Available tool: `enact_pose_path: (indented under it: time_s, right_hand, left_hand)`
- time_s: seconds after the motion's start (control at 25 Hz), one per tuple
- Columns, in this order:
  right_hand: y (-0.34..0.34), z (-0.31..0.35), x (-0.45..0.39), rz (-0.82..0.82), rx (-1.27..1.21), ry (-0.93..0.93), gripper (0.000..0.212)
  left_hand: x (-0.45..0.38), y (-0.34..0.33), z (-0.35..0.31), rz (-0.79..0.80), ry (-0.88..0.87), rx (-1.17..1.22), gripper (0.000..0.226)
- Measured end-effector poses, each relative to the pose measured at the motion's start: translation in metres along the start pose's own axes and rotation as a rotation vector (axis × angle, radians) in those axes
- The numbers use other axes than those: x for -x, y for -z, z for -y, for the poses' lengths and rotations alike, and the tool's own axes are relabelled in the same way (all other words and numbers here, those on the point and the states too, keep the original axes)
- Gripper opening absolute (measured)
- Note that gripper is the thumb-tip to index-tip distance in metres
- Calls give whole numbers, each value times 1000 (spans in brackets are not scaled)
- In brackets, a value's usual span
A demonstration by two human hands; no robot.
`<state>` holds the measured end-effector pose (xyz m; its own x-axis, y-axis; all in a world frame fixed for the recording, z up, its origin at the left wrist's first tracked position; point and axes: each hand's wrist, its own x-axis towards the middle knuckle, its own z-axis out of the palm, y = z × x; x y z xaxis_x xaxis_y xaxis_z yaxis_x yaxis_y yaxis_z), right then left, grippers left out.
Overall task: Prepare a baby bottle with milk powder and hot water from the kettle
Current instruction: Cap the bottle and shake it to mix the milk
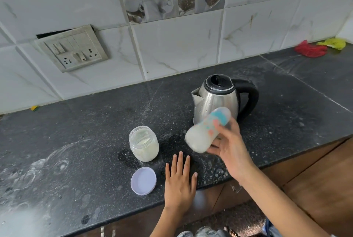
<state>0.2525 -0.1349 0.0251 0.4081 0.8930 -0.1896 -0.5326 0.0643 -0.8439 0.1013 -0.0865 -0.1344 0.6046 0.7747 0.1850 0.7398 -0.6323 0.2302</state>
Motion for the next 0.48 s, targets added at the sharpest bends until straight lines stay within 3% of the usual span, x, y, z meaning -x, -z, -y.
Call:
enact_pose_path:
  time_s: [0.08, 0.2, 0.32, 0.48]
  right_hand:
    - [1, 5, 0, -15, -1, -8, 67]
    - [-1, 2, 8, 89, 110, -35, 68]
    - [7, 9, 1, -57, -59, 50, 52]
    - [-1, 1, 16, 121, 159, -62, 62]
  left_hand:
    - [0, -3, -1, 15, 9, -9, 53]
    - [0, -4, 1, 12, -34, -8, 53]
    - [-1, -2, 0, 24, 7, 0, 54]
    - [3, -6, 4, 30, -44, 13, 53]
